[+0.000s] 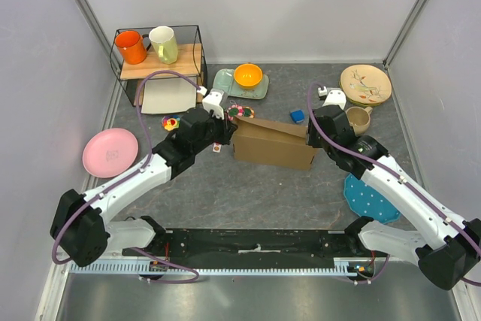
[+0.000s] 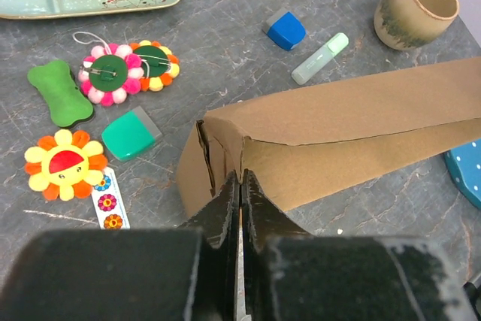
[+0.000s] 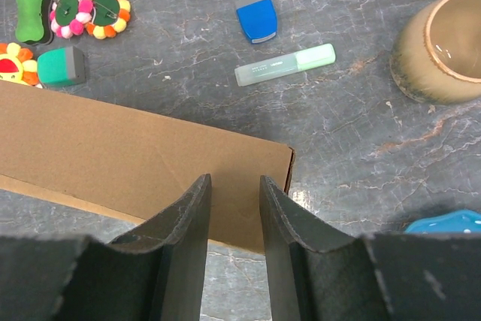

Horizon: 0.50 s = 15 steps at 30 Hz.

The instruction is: Fold the paper box

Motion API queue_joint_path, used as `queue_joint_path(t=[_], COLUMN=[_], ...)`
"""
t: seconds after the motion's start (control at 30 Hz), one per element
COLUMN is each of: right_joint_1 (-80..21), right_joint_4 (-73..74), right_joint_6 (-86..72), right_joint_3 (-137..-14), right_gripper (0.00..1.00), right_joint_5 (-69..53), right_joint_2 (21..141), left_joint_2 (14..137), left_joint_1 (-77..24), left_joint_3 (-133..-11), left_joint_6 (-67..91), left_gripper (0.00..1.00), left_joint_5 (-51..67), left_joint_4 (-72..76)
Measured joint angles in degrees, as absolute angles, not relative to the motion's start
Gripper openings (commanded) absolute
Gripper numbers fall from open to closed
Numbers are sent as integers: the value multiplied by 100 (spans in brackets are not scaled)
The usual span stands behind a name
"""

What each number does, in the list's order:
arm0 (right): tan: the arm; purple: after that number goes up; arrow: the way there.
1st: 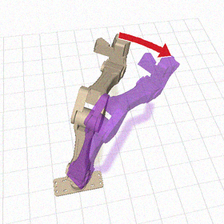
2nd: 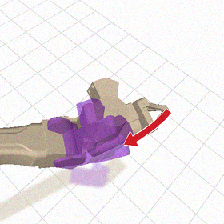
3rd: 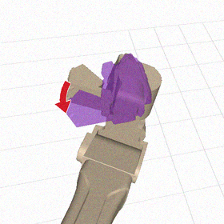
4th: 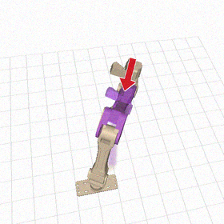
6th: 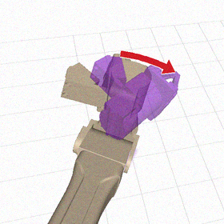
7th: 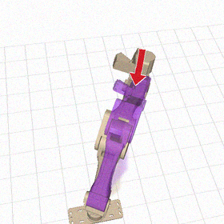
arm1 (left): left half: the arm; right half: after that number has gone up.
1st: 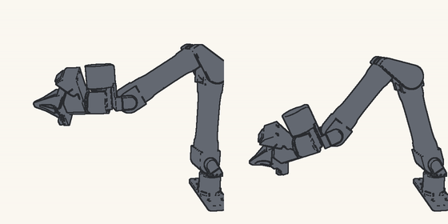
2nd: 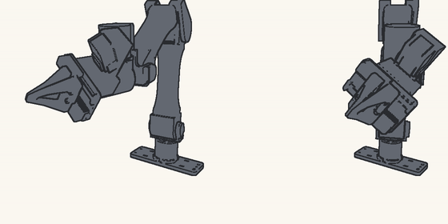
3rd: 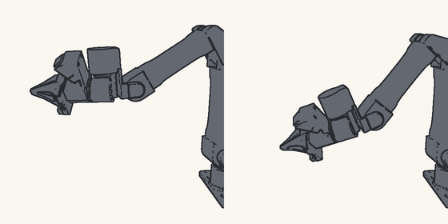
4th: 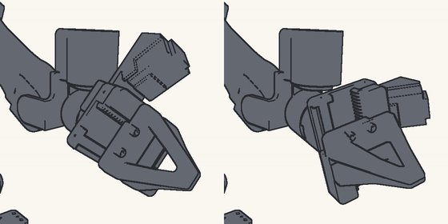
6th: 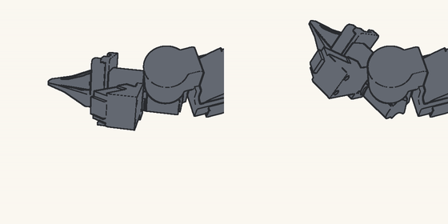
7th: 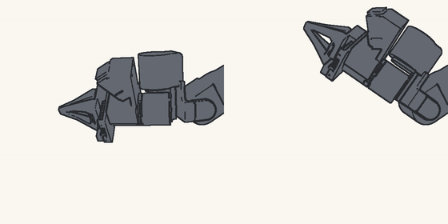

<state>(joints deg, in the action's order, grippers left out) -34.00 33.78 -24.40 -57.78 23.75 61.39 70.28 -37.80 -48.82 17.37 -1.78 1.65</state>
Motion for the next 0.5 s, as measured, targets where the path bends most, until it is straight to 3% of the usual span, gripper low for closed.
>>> queue_joint_path(t=[0.3,0.4,0.47,0.5], right_joint_1=[-3402,-3402,-3400,-3400], right_joint_4=[3317,3339,3339,3339], right_joint_6=[-2443,-2443,-2443,-2443], right_joint_3=[-5778,-5778,-5778,-5778], right_gripper=[39,39,39,39], right_joint_5=[2268,2257,2252,2252], right_joint_2=[6173,6191,6193,6193], left_joint_2=[6875,6818,6777,6764], left_joint_1=[-3795,-3795,-3793,-3793], left_joint_3=[-4790,-4790,-4790,-4790], left_joint_6=[1653,1605,1546,1527], left_gripper=[2,37,48,67], left_joint_5=[-478,-593,-635,-657], left_joint_4=[126,43,-1,-16])
